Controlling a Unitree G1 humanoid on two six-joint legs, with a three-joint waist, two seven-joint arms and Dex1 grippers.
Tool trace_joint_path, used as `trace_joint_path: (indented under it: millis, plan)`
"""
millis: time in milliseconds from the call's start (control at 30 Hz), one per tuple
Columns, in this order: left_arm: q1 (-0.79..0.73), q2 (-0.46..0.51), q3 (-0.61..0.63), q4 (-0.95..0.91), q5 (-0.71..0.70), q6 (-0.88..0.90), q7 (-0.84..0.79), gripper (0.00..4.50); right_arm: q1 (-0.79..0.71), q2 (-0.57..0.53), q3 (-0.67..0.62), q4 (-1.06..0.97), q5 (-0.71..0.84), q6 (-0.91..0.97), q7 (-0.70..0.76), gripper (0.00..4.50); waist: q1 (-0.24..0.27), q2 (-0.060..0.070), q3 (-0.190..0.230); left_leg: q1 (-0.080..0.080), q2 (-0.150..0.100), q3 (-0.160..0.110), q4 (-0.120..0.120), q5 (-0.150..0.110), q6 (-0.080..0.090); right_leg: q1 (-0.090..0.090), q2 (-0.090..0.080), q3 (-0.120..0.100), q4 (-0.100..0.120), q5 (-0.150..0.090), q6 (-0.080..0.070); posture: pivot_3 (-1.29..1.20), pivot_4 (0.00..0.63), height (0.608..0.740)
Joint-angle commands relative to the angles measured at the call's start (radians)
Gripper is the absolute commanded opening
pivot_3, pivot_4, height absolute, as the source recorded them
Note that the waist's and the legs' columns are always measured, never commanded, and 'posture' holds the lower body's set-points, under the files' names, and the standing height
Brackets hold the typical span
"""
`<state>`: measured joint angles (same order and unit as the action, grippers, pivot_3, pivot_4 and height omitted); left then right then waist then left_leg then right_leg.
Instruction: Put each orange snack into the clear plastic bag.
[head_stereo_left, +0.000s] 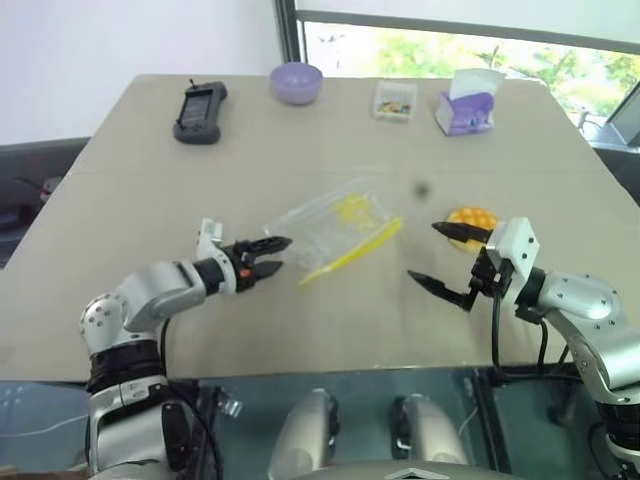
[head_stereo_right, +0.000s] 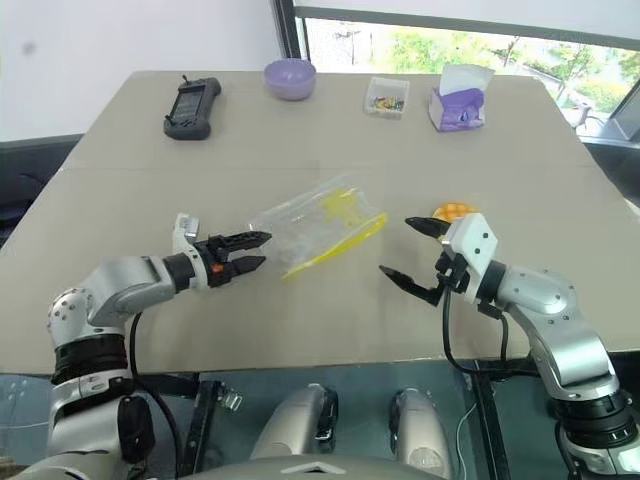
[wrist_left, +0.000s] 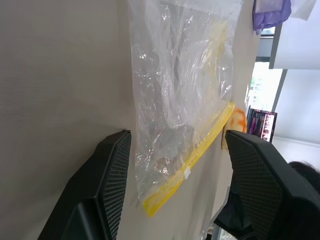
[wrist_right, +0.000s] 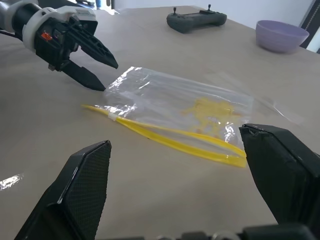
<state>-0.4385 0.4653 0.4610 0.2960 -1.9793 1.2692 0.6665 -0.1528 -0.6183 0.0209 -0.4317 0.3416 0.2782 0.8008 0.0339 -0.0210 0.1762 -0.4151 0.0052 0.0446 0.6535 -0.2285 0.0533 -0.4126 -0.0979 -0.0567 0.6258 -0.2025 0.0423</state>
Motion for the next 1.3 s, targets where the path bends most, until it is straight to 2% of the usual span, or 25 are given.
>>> trace_joint_path:
  millis: [33,167,300,433,567,633,700,833,1033,1100,1200,1300]
  plan:
    - [-0.005,-0.012,-0.033,0.004,0.007,-0.021,0.024,3.21,0.000,-0.003,-0.020,-0.042,0.008,-0.008,-0.008,4.50,0.005,0.000,0.000,0.000,0.000,0.000,0.000,0.000,0.000,0.000,0.000,0.000,0.000,0.000,0.000,0.00,0.150,0.740]
    - [-0.030,-0.012,-0.044,0.014,0.007,-0.038,0.019,3.21,-0.005,0.000,-0.017,-0.036,0.006,-0.011,-0.009,4.50,0.008,0.000,0.000,0.000,0.000,0.000,0.000,0.000,0.000,0.000,0.004,0.000,0.000,0.000,0.000,0.00,0.150,0.740]
    - [-0.018,0.037,-0.095,-0.014,0.007,-0.035,-0.011,3.21,-0.005,0.003,-0.016,-0.032,0.004,-0.016,-0.011,4.50,0.006,0.000,0.000,-0.001,0.000,0.000,0.000,0.001,0.000,0.000,0.004,0.000,0.000,0.000,0.000,0.00,0.150,0.740]
    - [-0.002,0.116,-0.139,-0.097,0.137,-0.014,-0.145,3.21,-0.006,0.006,-0.013,-0.028,0.000,-0.018,-0.011,4.50,0.002,0.000,0.000,-0.001,0.000,0.000,0.000,0.001,-0.001,0.000,0.006,0.000,0.000,0.000,0.000,0.00,0.150,0.740]
    - [0.030,0.260,-0.221,-0.287,0.439,-0.040,-0.422,3.21,-0.010,0.010,-0.010,-0.019,-0.004,-0.023,-0.009,4.50,-0.010,0.000,0.001,-0.001,0.001,0.001,-0.001,0.001,-0.001,-0.001,0.008,0.001,-0.001,0.000,0.000,0.00,0.150,0.740]
    - [0.065,0.346,-0.285,-0.395,0.641,-0.144,-0.610,3.21,-0.010,0.011,-0.009,-0.014,-0.005,-0.027,-0.006,4.50,-0.019,-0.001,0.001,-0.001,0.002,0.002,-0.001,0.001,-0.002,-0.002,0.008,0.001,-0.001,0.000,0.000,0.00,0.150,0.740]
    - [0.085,0.402,-0.328,-0.436,0.766,-0.210,-0.745,3.21,-0.010,0.013,-0.008,-0.007,-0.007,-0.033,-0.002,4.50,-0.023,0.000,0.002,-0.001,0.002,0.004,-0.003,0.000,-0.002,-0.004,0.008,0.003,-0.001,0.000,0.000,0.00,0.150,0.740]
    - [0.118,0.456,-0.404,-0.484,0.972,-0.339,-0.912,3.21,-0.011,0.020,-0.002,0.007,-0.009,-0.052,0.006,4.50,-0.019,0.001,0.002,-0.003,0.002,0.004,-0.005,0.000,-0.001,-0.007,0.005,0.004,-0.002,0.000,0.000,0.00,0.150,0.740]
    - [0.183,0.475,-0.492,-0.519,1.297,-0.575,-1.073,3.21,-0.008,0.026,0.002,0.021,-0.015,-0.072,0.012,4.50,-0.019,0.001,0.002,-0.017,0.002,0.004,-0.004,0.002,0.000,-0.019,0.002,0.003,-0.003,0.000,-0.001,0.00,0.150,0.740]
    - [0.211,0.489,-0.541,-0.512,1.473,-0.754,-1.115,3.21,-0.005,0.028,0.002,0.024,-0.017,-0.077,0.014,4.50,-0.019,0.001,0.002,-0.017,0.002,0.004,-0.004,0.002,0.000,-0.019,0.004,0.003,-0.003,0.000,-0.001,0.00,0.150,0.740]
    - [0.247,0.526,-0.628,-0.432,1.832,-1.173,-1.097,3.21,-0.003,0.031,0.003,0.029,-0.020,-0.083,0.015,4.50,-0.019,0.001,0.002,-0.017,0.002,0.005,-0.004,0.001,0.000,-0.020,0.005,0.003,-0.004,0.000,-0.001,0.00,0.150,0.740]
    - [0.238,0.536,-0.642,-0.341,2.038,-1.436,-1.061,3.21,-0.003,0.034,0.004,0.033,-0.023,-0.088,0.016,4.50,-0.018,0.001,0.002,-0.017,0.002,0.005,-0.004,-0.002,0.002,-0.020,0.001,0.003,-0.004,0.000,-0.001,0.00,0.150,0.740]
